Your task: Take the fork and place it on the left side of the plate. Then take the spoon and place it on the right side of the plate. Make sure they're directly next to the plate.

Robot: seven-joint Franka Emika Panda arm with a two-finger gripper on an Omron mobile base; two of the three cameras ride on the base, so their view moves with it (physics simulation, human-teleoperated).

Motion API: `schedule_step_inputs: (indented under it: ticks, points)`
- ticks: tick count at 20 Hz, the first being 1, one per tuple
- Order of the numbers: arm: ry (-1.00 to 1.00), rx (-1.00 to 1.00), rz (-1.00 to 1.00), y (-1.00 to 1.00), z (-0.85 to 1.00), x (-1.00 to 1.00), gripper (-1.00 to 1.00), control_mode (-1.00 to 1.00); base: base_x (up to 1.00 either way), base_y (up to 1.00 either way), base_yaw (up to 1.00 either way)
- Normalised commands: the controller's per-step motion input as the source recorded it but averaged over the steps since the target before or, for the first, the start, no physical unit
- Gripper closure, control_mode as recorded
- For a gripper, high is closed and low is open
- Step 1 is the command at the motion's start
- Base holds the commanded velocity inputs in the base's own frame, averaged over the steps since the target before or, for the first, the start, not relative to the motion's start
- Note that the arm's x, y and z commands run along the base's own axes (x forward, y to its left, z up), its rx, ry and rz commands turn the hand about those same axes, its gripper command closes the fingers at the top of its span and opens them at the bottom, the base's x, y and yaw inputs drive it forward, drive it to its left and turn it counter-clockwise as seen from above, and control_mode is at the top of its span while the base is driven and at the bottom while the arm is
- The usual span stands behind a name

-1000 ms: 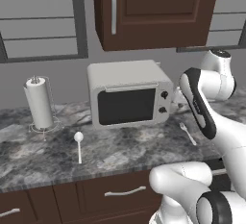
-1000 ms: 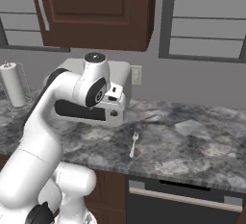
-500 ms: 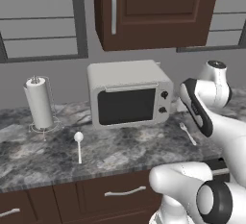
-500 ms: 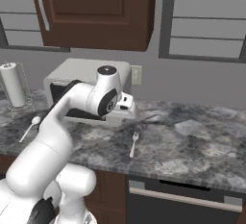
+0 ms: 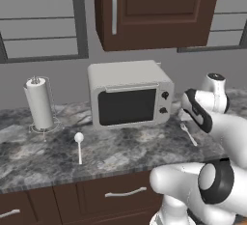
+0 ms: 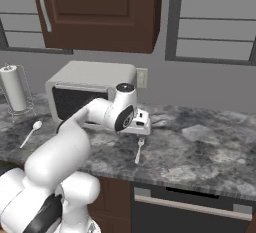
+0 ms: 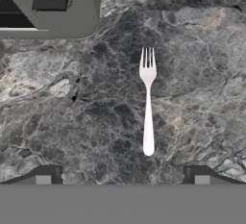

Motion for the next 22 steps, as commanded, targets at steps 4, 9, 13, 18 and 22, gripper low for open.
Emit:
schedule_step_inputs:
  ticks: [4,9,13,18,22]
  points:
    - [0.0,0.0,0.0,-0.16,-0.6,0.27,-1.0,-1.0,0.0,0.0,0.0]
    - [0.01,0.0,0.0,-0.11,-0.54,0.28,-1.0,-1.0,0.0,0.0,0.0]
    - [0.06,0.0,0.0,-0.15,-0.48,0.31,-1.0,-1.0,0.0,0.0,0.0]
    - [0.02,0.0,0.0,-0.13,-0.38,0.23,-1.0,-1.0,0.0,0.0,0.0]
    - [0.02,0.0,0.0,-0.12,-0.32,0.26,-1.0,-1.0,0.0,0.0,0.0]
